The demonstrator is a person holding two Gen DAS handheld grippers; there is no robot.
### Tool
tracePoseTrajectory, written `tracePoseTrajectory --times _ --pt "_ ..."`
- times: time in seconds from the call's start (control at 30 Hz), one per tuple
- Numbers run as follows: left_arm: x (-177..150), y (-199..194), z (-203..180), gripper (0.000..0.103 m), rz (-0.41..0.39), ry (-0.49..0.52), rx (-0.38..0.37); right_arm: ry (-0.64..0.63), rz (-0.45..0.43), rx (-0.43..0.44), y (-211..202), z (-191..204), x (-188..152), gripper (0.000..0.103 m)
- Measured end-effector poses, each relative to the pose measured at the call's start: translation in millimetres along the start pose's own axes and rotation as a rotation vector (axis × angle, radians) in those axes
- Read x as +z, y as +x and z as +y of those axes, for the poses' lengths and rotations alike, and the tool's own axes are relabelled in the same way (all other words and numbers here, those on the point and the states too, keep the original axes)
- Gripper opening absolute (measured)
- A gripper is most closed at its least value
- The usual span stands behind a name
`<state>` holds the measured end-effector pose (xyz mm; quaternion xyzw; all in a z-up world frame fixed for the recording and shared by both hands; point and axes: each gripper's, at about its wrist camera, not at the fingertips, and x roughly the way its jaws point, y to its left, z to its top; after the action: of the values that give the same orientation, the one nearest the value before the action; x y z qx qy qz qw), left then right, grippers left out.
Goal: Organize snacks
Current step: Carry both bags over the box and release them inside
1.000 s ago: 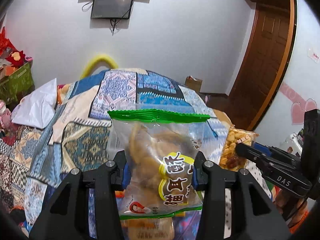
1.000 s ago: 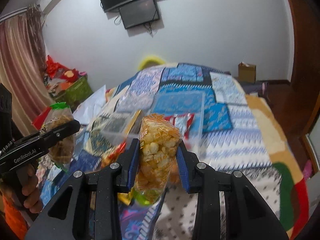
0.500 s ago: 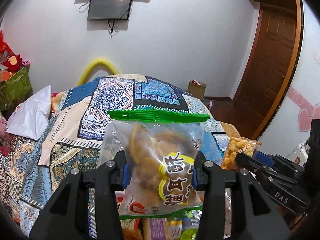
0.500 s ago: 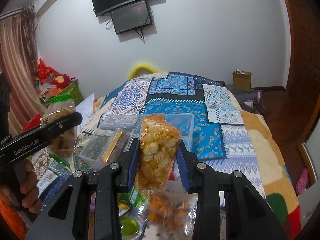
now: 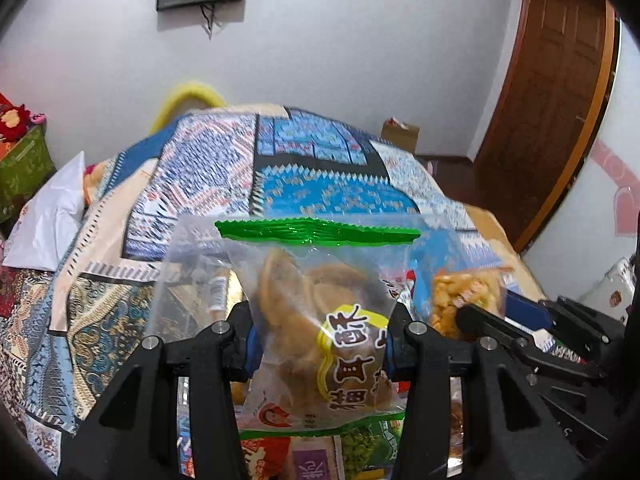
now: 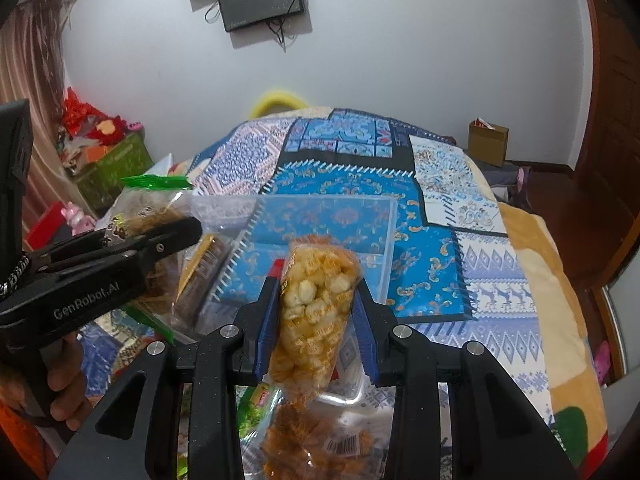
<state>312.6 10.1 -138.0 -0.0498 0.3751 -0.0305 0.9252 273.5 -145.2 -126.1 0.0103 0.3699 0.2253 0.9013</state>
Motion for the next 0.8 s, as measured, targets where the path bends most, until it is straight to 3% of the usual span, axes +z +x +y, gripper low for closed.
tracePoseTrajectory --times 0.23,0.4,0.57,0.8 --pt "-4.6 20.3 0.4 0.046 0.096 -0.015 -0.007 -0.018 0.050 0.007 15.7 4.5 -2.8 0.029" --pt "-3.6 21.7 8.7 0.063 0.140 -0.069 -0.032 -0.023 0.070 0.001 16.5 5.3 -4.8 0.029" --pt "-0.4 2.0 12.2 0.066 0.108 -0.095 -0.055 -0.012 0.053 0.001 1.8 3.5 -0.9 0.032" --pt "3.2 -49.6 15.0 0.070 0.012 -0.070 -0.027 -0.022 -0.001 -0.015 -28.2 5.4 3.1 0.046"
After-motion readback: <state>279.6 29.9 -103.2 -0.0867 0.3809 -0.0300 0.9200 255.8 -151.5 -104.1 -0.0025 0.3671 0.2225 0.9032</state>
